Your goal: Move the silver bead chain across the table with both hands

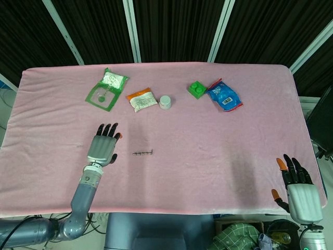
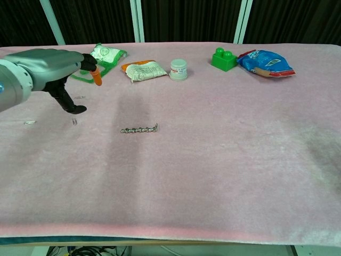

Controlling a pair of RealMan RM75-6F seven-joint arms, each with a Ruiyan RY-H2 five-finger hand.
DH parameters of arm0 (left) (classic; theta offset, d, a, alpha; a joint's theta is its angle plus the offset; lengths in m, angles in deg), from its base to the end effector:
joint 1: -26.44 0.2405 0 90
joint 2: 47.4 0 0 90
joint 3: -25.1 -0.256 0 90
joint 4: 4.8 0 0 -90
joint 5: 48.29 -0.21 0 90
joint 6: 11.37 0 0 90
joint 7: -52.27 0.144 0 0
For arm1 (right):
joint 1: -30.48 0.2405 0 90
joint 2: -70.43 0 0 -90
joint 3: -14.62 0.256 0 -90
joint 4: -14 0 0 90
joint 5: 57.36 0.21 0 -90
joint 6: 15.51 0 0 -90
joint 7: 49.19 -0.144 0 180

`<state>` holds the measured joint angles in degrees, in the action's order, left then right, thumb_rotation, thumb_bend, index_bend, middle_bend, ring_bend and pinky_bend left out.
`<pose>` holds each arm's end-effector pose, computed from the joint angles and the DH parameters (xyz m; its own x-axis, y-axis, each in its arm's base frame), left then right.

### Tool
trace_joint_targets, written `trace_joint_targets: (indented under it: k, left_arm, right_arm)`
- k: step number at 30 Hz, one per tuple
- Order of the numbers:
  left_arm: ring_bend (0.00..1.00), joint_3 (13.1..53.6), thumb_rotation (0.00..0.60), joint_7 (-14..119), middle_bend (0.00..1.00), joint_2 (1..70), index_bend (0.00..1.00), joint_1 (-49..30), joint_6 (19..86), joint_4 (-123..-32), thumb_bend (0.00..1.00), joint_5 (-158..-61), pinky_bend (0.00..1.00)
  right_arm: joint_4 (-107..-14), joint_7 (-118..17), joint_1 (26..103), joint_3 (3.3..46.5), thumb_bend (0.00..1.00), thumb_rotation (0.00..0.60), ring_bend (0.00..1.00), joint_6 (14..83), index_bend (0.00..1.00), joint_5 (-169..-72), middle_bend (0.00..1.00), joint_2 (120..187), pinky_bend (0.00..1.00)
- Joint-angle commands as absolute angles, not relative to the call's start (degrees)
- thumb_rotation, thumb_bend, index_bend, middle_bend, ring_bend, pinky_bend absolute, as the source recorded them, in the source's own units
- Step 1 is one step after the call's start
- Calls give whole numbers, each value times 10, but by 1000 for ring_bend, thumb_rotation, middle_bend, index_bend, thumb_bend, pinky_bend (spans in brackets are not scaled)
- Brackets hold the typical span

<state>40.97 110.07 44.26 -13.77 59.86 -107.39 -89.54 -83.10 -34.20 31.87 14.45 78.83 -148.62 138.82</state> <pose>-0.1199 0.3122 -0.0056 0.5805 0.2432 0.7771 0.8143 -0.1733 -0.5541 -0.2814 -0.1498 0.1408 0.4882 0.0877 0.8683 -0.8704 -0.0232 0.4917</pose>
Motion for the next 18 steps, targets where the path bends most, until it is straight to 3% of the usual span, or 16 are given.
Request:
trace_joint_targets:
  k: [1,12,18]
  left_arm:
    - [0,413,600,1116,22,473,323,-160,613,-1048,309,-871,0]
    - [0,392,600,1118,24,544,403,-179,642,-971,309,-860,0]
    - [0,388,600,1077,28,549,422,-183,598,-938,309,-864,0]
  right_arm:
    - [-823,-356,318,152,197,600,0,783,9,-1476,0,1385,173]
    - [-821,-380,311,163,195,600,0,789,9,-1474,0,1379,173]
    - [-820,-380,310,165,195,600,0,786,9,-1475,0,1380,174]
